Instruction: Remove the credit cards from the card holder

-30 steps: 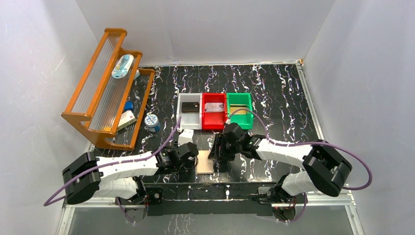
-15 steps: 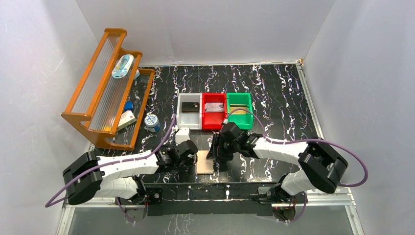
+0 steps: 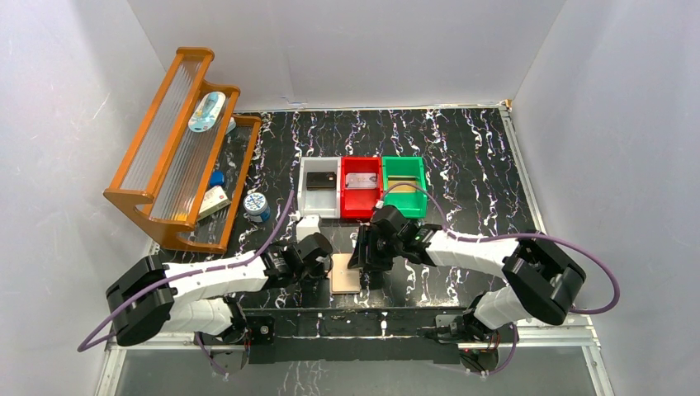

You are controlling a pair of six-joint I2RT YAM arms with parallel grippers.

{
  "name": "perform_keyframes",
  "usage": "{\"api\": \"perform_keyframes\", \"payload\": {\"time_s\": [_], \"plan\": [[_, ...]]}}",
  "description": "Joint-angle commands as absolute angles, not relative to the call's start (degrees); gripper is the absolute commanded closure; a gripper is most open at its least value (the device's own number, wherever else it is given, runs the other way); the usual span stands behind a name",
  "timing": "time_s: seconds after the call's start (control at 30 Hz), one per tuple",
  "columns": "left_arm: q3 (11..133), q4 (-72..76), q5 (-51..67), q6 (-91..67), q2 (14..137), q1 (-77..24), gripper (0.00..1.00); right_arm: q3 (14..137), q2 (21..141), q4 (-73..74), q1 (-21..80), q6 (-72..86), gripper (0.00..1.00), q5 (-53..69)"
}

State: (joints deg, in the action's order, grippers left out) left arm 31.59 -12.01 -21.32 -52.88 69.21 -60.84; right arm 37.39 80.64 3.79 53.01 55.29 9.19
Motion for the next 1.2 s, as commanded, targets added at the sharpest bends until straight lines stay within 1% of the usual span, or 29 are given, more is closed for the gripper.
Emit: {"api": "perform_keyframes", "payload": {"time_s": [0.0, 0.1, 0.27, 0.37, 0.47, 0.7, 0.83, 0.93, 1.07, 1.17], "plan": [[36.21, -12.76, -21.69, -48.39, 65.71, -60.41, 1.0, 41.62, 78.99, 7.37, 53.39, 53.55, 0.38, 6.58], [38.94, -13.73, -21.46, -45.03, 63.1, -60.43, 1.0, 43.35, 77.15, 12.86, 53.43, 52.79, 0.37, 0.97], [42.43, -12.54, -18.7, -40.95, 60.31, -60.38, 1.0, 44.76, 71.52, 21.17, 53.12, 54.53, 0.34, -12.19], [43.5, -11.59, -16.16, -39.89, 61.26, -60.38, 1.0, 44.09, 67.62, 24.28, 52.84, 56.93, 0.32, -17.55], [44.08, -10.49, -13.73, -39.98, 63.84, -60.39, 1.0, 42.26, 63.88, 24.53, 52.5, 58.27, 0.31, -19.47], [45.21, -8.83, -11.99, -41.22, 65.07, -60.38, 1.0, 37.74, 59.67, 19.35, 52.31, 58.88, 0.3, -15.07], [46.59, -11.47, -14.68, -42.44, 64.38, -60.38, 1.0, 36.29, 59.94, 16.22, 51.91, 59.91, 0.31, -11.75], [47.5, -15.74, -18.95, -42.06, 63.64, -60.38, 1.0, 34.76, 60.26, 11.13, 51.72, 60.36, 0.34, -7.26], [47.27, -24.46, -30.0, -42.6, 61.99, -60.21, 1.0, 33.32, 62.38, 4.09, 51.77, 60.02, 0.38, -0.8], [43.81, -25.98, -31.89, -43.32, 59.9, -59.34, 1.0, 34.66, 65.61, 3.4, 51.72, 59.97, 0.39, 1.12]]}}
